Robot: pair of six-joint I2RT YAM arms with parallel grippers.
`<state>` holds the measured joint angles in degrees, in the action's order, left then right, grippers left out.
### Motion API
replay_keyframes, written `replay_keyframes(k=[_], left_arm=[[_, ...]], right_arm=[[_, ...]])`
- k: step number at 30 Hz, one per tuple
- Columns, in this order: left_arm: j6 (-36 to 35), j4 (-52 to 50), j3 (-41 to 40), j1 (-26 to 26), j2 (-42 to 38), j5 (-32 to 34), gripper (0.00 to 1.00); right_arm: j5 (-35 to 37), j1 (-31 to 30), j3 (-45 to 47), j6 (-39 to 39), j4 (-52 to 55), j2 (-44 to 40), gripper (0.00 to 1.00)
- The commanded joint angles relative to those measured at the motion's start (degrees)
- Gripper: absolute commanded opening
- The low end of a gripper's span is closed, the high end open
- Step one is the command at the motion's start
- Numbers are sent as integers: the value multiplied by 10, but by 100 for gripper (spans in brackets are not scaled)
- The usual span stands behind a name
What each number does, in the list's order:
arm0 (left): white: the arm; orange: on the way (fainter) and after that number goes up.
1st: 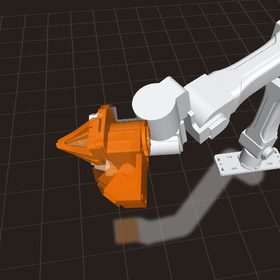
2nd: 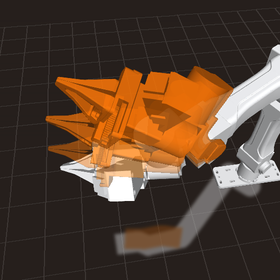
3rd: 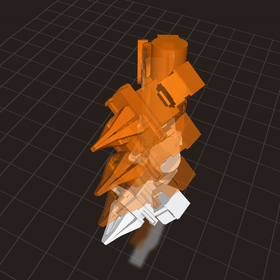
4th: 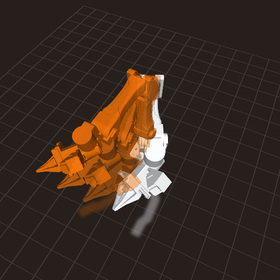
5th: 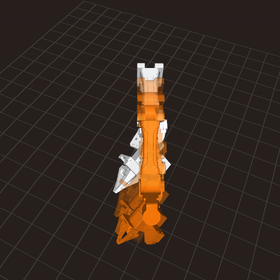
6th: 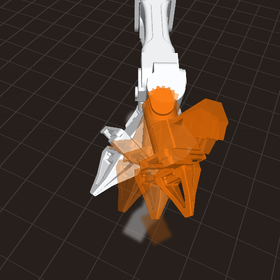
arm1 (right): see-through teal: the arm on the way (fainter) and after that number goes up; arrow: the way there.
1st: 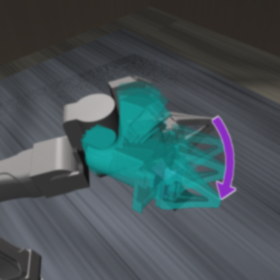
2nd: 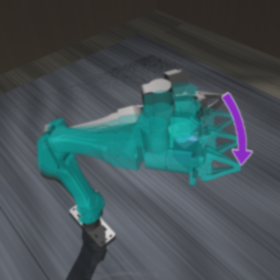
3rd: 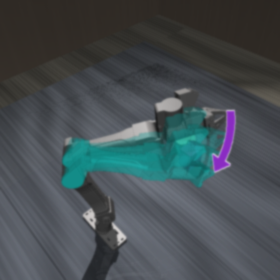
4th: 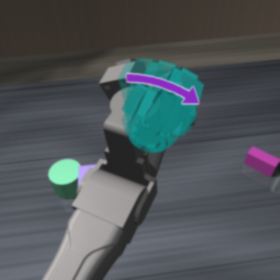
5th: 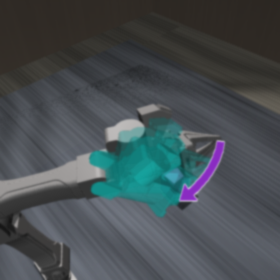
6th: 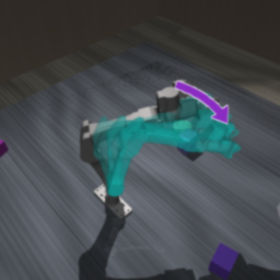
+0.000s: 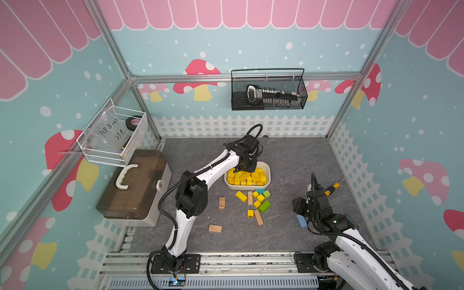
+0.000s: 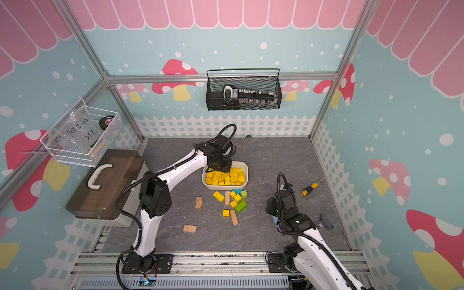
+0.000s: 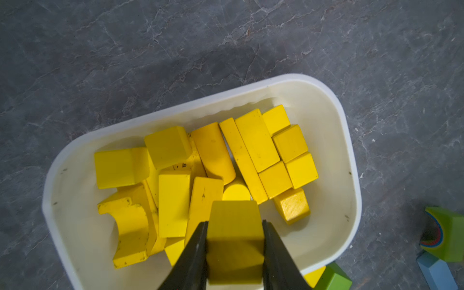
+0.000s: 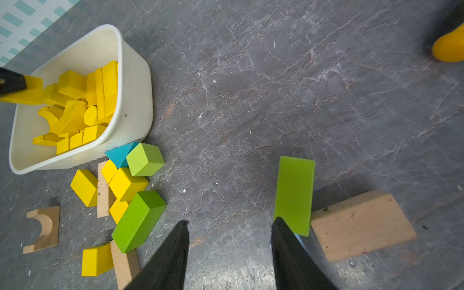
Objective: Pick out the yellow building blocks
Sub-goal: Place the building block in the storage box.
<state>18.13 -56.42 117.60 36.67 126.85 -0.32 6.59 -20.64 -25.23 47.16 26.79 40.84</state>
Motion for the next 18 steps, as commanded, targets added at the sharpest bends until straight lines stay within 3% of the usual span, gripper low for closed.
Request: replay_keyframes(k=[1, 18], left_arm=[[-15, -28, 55, -1, 32, -19, 34], [29, -47, 259, -2, 192, -103, 36]], right_arm=[[5, 4, 2, 0, 6, 2, 53], [7, 7, 3, -1, 6, 3, 54]])
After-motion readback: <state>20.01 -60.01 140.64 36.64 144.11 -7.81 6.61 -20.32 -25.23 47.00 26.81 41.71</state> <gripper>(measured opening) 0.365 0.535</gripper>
